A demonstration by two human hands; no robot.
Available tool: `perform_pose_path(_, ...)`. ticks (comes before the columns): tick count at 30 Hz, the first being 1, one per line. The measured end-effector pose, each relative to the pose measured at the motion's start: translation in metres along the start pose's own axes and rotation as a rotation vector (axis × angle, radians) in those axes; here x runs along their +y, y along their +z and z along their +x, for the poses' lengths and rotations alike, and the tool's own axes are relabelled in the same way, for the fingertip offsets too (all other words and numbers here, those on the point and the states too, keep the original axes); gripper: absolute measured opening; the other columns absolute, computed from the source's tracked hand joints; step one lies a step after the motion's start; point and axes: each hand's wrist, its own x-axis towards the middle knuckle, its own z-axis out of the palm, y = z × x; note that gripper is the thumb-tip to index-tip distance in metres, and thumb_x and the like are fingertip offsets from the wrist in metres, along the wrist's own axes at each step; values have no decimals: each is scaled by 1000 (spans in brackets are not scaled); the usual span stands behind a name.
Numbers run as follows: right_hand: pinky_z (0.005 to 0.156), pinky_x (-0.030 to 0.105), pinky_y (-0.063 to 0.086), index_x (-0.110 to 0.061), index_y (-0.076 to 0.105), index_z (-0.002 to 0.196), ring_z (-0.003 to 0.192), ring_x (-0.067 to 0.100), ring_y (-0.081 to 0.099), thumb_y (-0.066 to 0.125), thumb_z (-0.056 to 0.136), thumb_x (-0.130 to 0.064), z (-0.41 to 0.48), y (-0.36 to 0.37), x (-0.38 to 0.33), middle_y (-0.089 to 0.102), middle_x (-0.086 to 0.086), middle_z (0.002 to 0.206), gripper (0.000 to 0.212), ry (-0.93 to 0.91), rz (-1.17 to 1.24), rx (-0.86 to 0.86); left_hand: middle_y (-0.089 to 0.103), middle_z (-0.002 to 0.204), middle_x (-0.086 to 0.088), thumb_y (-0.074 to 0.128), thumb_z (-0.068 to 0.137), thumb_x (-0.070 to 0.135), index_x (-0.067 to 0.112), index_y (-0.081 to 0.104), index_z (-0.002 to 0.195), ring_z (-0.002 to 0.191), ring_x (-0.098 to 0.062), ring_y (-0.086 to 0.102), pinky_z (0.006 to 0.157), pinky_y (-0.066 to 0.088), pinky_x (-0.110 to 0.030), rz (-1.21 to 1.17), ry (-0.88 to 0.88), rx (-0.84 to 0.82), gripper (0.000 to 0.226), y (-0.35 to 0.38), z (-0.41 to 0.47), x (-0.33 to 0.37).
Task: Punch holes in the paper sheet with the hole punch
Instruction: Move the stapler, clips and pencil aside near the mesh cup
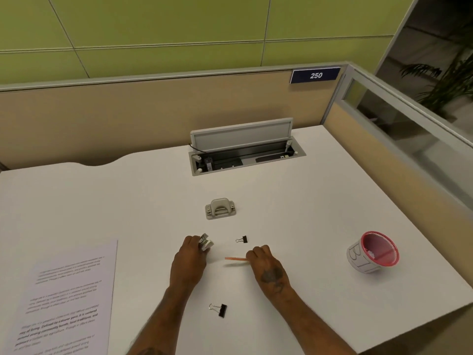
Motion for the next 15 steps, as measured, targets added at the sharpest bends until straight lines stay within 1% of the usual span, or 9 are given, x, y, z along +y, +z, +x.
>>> perform_pose_path(1,33,21,43,-18,66,58,58,14,63,89,40,5,1,-7,7,61,-5,59,37,36,13,20,61,110,-6,58,94,26,12,58,107,93,-35,62,76,51,-41,-24,9,7,19,1,2,6)
perform_pose_path(2,39,22,47,-16,68,66,65,16,64,86,49,6,2,-13,16,64,-3,65,33,78,49,25,62,110,-5,58,94,26,12,58,107,94,-35,63,76,51,-40,-42,18,8,19,3,4,14)
perform_pose_path(3,50,24,51,-15,69,79,78,18,64,77,66,6,4,-19,26,66,0,78,26,125,91,14,62,110,-5,59,94,26,13,58,107,94,-34,63,75,50,-39,-55,33,7,19,5,7,23)
perform_pose_path(4,64,27,53,-13,66,94,93,20,60,61,83,6,7,-21,41,66,2,93,22,174,117,-16,62,109,-5,59,93,26,13,58,106,93,-33,63,75,50,-39,-64,51,3,18,8,10,33)
perform_pose_path(5,75,29,51,-13,61,106,104,21,54,46,93,3,10,-24,56,62,2,105,25,202,111,-15,63,108,-4,60,93,27,13,58,105,93,-32,63,75,50,-39,-72,73,-3,18,12,12,44)
perform_pose_path(6,82,30,48,-13,58,111,108,21,50,39,97,1,13,-26,72,59,3,111,28,221,116,8,63,107,-3,60,93,27,14,58,104,93,-30,63,75,50,-39,-81,94,-13,17,16,14,55)
perform_pose_path(8,86,32,46,-9,56,114,108,23,50,40,98,0,21,-34,104,57,9,115,25,284,144,26,64,103,1,60,92,28,18,58,101,91,-26,65,76,51,-38,-113,130,-49,14,27,19,79)
perform_pose_path(12,78,25,45,-14,61,109,102,20,54,47,97,-3,33,-55,168,65,2,108,21,397,104,72,65,96,1,61,90,36,19,57,96,86,-25,63,69,45,-32,-138,165,-89,19,54,33,129)
perform_pose_path(15,86,27,44,-11,61,109,103,22,57,52,95,-3,42,-69,215,66,6,109,19,429,82,4,63,95,0,61,90,38,18,58,95,85,-25,61,67,43,-31,-131,201,-119,22,80,45,167)
